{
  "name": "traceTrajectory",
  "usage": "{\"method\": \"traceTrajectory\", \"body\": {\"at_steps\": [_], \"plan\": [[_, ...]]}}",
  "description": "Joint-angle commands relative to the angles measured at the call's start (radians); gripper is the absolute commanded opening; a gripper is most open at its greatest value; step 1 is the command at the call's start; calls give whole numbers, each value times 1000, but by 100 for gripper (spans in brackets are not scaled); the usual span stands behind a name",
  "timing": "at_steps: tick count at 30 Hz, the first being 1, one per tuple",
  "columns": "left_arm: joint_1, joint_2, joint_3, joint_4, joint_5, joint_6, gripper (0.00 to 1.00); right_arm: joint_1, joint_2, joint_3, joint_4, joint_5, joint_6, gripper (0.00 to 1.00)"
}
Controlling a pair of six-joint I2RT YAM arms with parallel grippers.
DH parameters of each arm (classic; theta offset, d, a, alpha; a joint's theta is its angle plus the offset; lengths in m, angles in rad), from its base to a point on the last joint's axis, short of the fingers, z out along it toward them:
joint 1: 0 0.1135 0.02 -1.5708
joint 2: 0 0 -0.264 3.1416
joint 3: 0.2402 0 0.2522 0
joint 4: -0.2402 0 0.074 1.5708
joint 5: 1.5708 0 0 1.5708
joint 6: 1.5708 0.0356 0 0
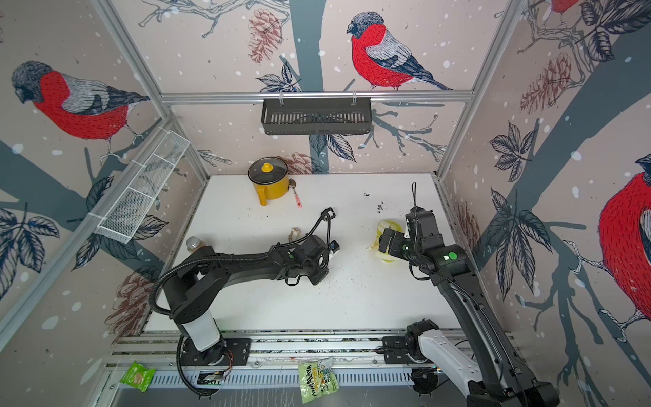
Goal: Wipe the watch dial
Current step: Pick up the watch at the center of the board.
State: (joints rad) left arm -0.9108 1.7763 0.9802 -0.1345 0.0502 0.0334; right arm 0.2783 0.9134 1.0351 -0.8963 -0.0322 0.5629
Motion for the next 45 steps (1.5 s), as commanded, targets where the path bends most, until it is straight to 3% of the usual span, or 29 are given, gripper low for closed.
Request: {"method": "traceTrajectory", "body": {"at_steps": [1,5,10,21,28,37,45], "plan": [[5,11,1,22,4,25,29,-2,-4,9,-16,-1,3,99],[11,19,6,18,0,38,33,-2,1,8,-18,-4,1,99],[15,14,9,14,-13,43,47,-5,3,-1,-13,-17,3,99],[18,-13,12,-22,-25,69,54,-18,10,0,-11,-26,-4,100],[27,-40,11,-40,-42,101,67,-21,0,-10,-7,-35,8,100],[36,-46,-19,-30,-93,152,67,-21,-28,-21,-2,-37,38,100],[47,-15,1,-12,-89,171,56,-22,-29,-9,-4,-23,43,100]]}}
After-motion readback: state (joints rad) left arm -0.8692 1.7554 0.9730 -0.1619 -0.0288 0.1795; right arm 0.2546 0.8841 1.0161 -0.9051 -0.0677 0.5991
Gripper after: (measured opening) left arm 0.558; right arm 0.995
